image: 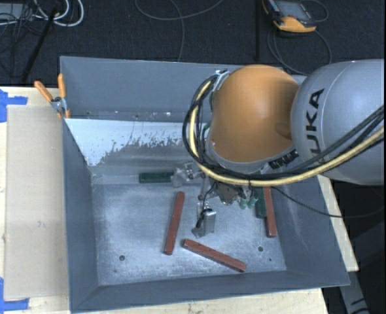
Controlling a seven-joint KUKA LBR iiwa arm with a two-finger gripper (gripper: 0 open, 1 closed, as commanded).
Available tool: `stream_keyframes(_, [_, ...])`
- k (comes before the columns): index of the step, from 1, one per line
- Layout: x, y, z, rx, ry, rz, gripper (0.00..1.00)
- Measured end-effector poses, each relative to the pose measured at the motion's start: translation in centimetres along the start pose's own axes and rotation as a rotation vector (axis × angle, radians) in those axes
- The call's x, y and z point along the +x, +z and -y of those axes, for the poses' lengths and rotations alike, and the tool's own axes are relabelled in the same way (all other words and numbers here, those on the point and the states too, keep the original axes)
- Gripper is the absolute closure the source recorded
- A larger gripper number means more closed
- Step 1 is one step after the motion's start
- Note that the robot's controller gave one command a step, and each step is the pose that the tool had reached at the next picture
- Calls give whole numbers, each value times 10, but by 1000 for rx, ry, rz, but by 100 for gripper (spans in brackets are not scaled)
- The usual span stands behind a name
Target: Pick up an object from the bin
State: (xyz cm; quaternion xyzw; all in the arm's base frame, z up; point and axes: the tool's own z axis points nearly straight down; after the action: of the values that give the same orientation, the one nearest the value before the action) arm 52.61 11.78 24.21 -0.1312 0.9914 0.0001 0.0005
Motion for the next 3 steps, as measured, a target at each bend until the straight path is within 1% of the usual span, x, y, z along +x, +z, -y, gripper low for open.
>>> stream_keyframes(1, [6,176,11,-2,-331,-8,0])
stream_keyframes(2, [4,173,11,-1,-331,-3,100])
stream_keyframes(3, [4,173,11,-1,-332,-3,0])
